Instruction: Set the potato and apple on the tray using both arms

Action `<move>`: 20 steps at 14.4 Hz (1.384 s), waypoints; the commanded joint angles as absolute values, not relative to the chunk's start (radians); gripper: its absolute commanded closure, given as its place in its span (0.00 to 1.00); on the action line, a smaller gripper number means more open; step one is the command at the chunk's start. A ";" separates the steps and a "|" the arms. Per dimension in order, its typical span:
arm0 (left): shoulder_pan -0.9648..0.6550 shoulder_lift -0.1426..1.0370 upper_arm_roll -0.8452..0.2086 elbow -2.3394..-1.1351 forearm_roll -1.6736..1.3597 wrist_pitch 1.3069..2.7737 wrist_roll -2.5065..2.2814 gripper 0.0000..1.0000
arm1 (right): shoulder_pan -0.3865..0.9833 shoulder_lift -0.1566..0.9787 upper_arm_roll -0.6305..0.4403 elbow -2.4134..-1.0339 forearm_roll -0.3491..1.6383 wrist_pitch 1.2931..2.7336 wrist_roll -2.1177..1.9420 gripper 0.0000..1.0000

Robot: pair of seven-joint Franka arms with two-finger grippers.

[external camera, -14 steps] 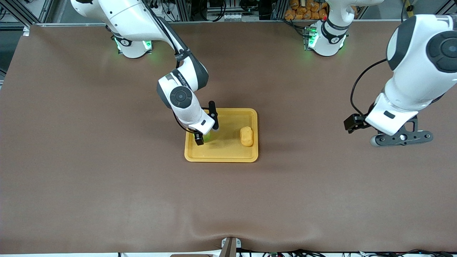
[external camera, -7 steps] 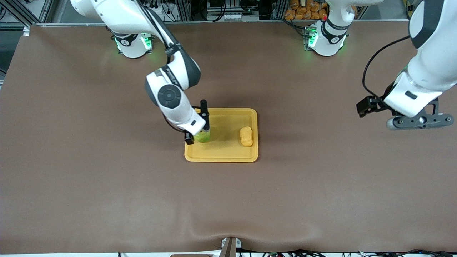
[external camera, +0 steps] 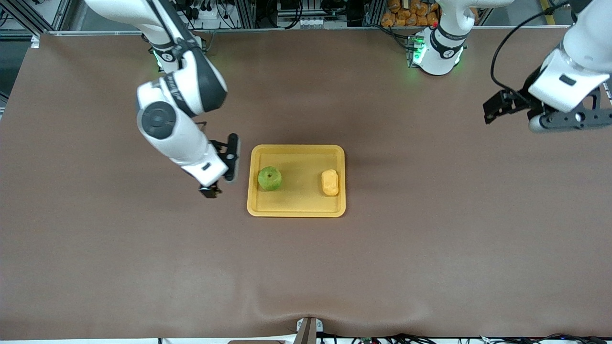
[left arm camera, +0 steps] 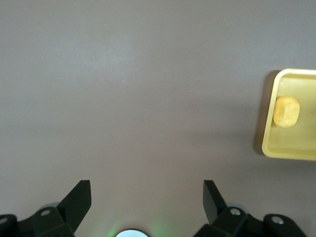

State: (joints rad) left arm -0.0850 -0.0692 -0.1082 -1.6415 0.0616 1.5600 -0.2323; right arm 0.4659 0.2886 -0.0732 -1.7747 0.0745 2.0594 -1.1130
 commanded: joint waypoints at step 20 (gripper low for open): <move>-0.159 -0.135 0.003 -1.595 0.029 1.456 -0.222 0.00 | 0.094 -0.046 -0.083 -1.744 0.063 1.654 -0.298 0.00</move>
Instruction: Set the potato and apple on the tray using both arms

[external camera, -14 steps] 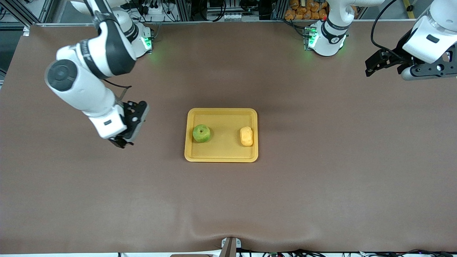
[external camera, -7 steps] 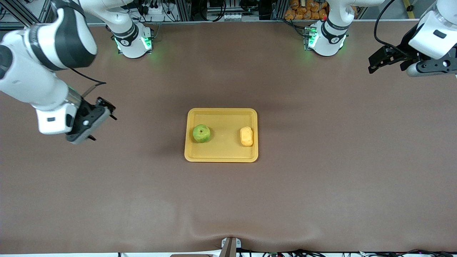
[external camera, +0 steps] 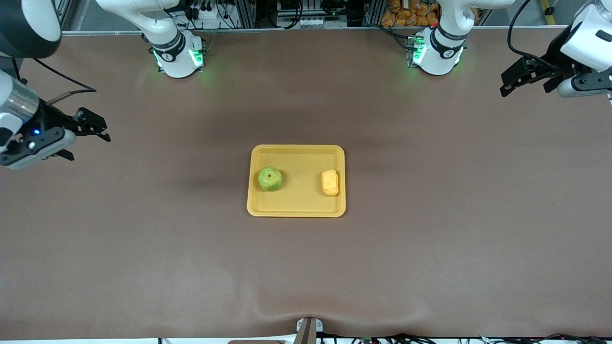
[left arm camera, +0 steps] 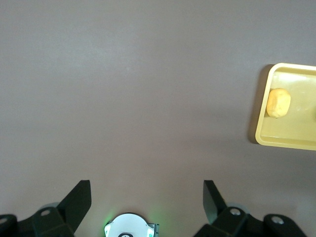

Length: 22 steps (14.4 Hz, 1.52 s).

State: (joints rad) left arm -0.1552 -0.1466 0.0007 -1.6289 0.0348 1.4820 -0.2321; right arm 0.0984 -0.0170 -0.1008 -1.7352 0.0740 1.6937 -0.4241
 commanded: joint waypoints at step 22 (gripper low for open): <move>-0.155 -0.118 0.003 -1.589 0.063 1.442 -0.222 0.00 | 0.026 -0.063 -0.107 -1.585 0.049 1.430 -0.127 0.00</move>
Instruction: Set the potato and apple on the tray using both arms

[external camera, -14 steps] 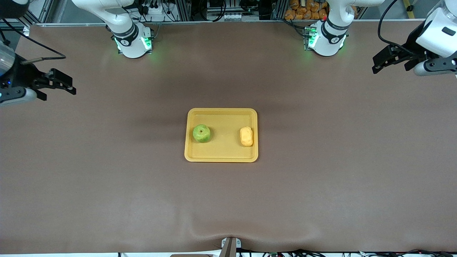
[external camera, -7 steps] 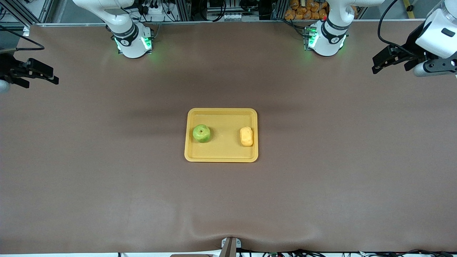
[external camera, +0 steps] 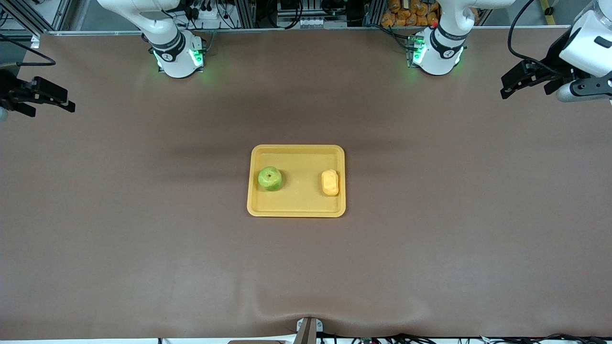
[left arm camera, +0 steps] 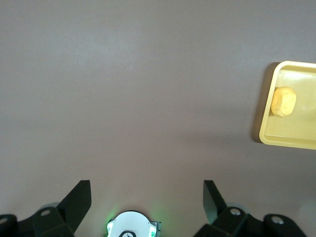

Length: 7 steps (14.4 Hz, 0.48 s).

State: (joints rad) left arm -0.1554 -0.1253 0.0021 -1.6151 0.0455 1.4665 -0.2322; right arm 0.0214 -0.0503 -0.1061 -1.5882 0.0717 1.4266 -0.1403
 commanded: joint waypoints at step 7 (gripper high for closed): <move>-0.155 -0.117 0.005 -1.589 0.063 1.442 -0.222 0.00 | 0.031 -0.058 -0.101 -1.577 0.055 1.431 -0.126 0.00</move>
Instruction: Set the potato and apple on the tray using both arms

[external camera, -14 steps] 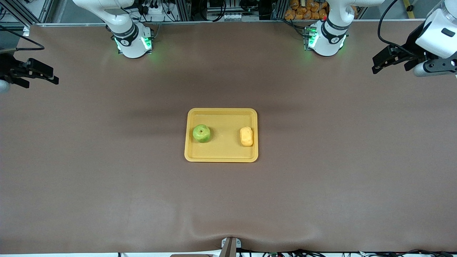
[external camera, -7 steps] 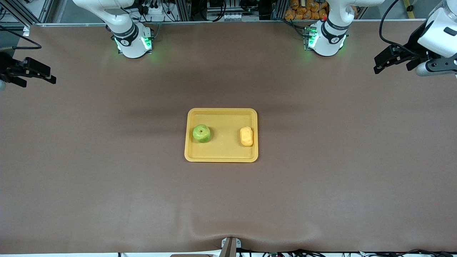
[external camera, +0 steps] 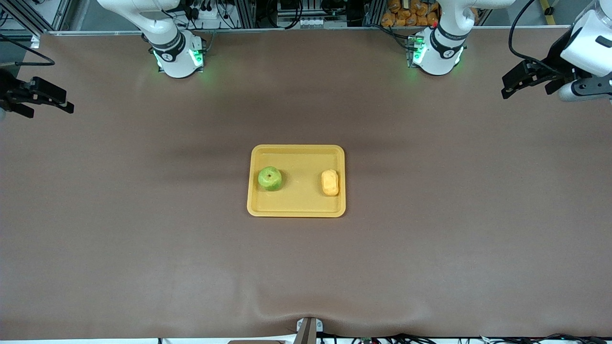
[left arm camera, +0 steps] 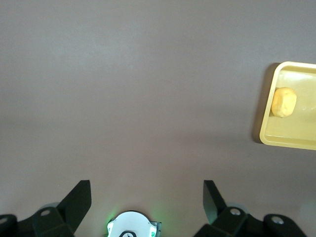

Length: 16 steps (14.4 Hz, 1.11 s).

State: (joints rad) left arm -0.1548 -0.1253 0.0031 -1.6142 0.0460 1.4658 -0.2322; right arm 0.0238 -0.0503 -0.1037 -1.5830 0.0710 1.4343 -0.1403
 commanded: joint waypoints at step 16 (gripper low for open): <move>-0.155 -0.117 0.005 -1.591 0.063 1.437 -0.224 0.00 | 0.041 -0.057 -0.092 -1.571 0.057 1.440 -0.129 0.00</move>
